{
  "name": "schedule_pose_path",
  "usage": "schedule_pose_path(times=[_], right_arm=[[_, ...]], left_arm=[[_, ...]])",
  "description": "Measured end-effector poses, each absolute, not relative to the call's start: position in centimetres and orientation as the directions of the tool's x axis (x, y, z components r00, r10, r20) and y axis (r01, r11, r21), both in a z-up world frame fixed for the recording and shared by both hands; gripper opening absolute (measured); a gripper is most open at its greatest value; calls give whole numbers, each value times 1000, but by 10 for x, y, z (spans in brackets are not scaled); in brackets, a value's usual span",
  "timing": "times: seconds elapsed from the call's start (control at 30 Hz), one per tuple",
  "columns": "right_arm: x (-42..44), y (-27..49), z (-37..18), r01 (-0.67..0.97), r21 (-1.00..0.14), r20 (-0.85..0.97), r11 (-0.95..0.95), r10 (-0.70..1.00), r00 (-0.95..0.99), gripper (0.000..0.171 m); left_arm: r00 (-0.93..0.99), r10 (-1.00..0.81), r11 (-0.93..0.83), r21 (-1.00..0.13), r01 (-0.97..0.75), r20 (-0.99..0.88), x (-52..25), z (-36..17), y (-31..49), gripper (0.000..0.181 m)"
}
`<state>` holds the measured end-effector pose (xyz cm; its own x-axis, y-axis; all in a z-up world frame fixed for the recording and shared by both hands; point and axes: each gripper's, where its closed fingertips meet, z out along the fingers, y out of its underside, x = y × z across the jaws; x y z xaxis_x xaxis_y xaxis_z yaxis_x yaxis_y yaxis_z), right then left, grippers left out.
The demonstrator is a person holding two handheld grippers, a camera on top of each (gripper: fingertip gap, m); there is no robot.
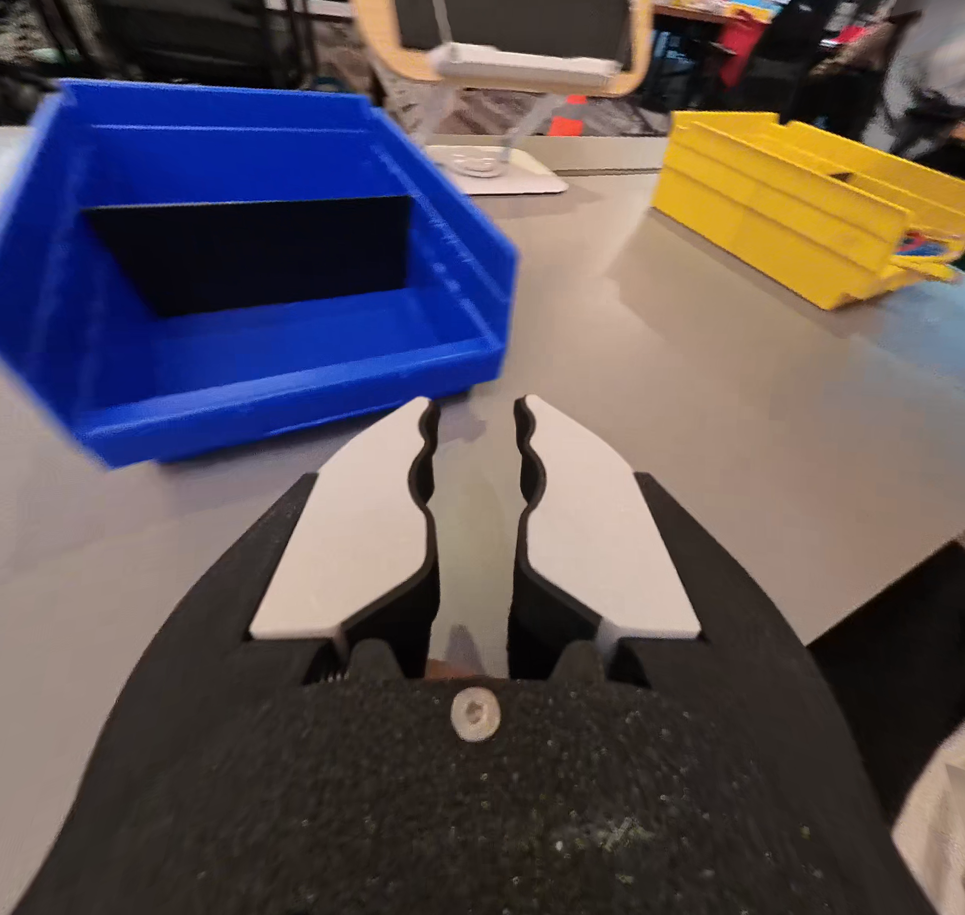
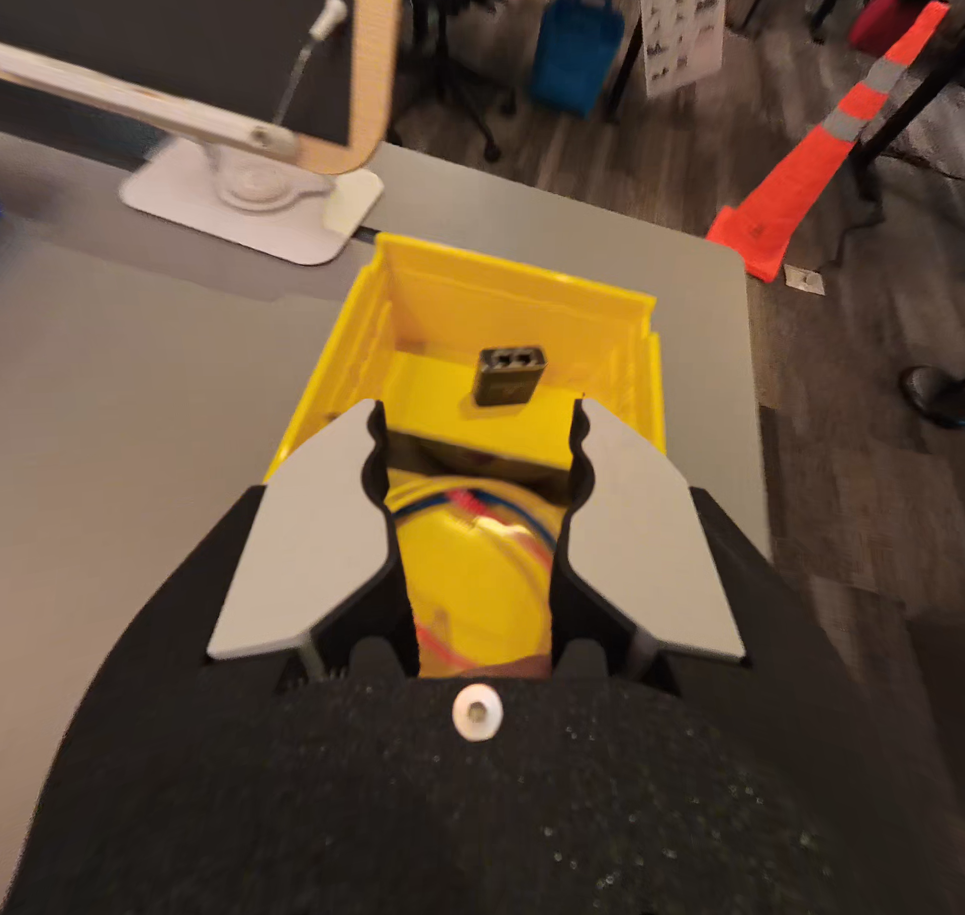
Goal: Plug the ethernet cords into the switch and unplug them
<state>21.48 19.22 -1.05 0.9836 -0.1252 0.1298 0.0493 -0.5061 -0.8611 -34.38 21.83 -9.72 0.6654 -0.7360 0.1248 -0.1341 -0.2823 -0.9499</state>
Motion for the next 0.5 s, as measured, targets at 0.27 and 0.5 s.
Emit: schedule_pose_path(times=[0.27,0.5], right_arm=[[138,73,-109,-272,-903,-208,-333,-213,954,53],[145,65,-121,-92,-924,-18,-371,-197,980,51]], left_arm=[[780,-603,-381,-920,-93,171,-406,-114,252,28],[757,-607,-443,-894,-68,243,-394,-121,248,28]])
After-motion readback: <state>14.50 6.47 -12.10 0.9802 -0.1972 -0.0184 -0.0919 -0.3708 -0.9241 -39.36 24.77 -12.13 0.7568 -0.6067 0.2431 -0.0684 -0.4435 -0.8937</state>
